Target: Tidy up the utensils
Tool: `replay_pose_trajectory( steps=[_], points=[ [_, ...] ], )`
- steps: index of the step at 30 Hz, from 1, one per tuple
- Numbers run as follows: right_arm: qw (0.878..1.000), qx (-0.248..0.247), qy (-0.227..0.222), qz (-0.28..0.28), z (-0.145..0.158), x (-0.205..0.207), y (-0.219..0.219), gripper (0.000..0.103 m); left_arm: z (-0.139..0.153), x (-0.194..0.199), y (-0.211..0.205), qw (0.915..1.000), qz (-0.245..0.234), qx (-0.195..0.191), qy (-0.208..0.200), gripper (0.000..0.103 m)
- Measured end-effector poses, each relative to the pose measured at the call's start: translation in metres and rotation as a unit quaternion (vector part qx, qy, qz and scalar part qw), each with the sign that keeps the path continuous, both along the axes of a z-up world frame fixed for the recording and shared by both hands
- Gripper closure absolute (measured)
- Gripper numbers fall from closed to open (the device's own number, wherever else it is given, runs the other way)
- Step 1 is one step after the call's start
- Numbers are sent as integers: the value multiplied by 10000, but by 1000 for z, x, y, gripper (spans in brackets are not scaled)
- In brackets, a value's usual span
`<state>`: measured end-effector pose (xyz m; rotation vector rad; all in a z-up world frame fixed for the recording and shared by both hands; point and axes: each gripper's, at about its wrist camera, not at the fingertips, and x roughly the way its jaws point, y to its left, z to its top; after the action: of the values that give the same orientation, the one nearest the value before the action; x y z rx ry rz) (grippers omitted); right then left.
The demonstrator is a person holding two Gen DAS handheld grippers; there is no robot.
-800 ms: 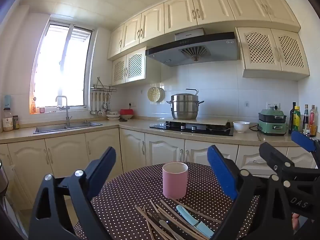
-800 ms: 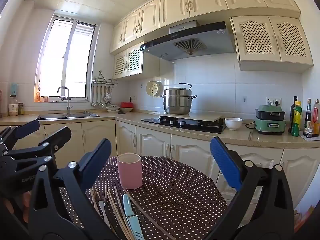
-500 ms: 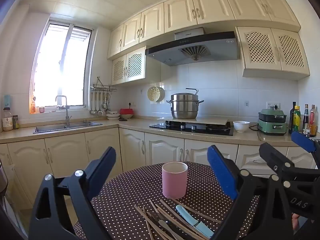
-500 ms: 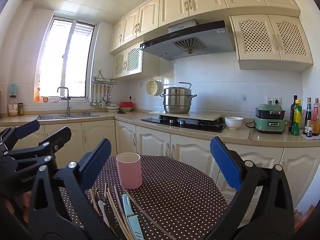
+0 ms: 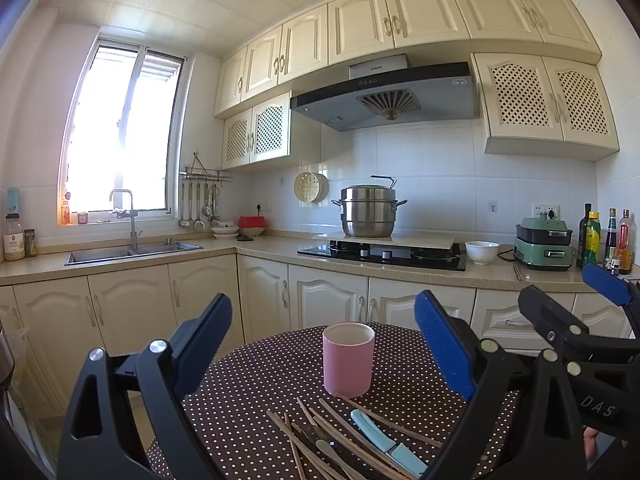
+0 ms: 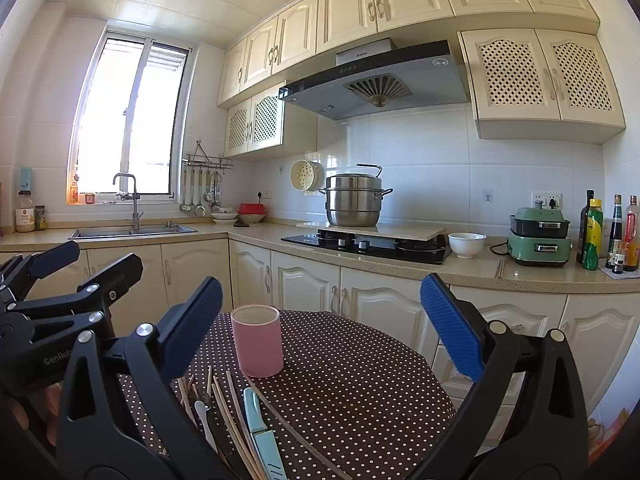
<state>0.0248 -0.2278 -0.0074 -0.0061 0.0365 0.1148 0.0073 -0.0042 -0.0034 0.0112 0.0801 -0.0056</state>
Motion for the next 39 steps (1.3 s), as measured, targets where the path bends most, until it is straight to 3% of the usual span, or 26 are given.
replay_pose_trajectory(
  steps=[39],
  points=[
    [10000,0,10,0,1,2,1,6,0,-1,1,10000,7,-27,7,12]
  ],
)
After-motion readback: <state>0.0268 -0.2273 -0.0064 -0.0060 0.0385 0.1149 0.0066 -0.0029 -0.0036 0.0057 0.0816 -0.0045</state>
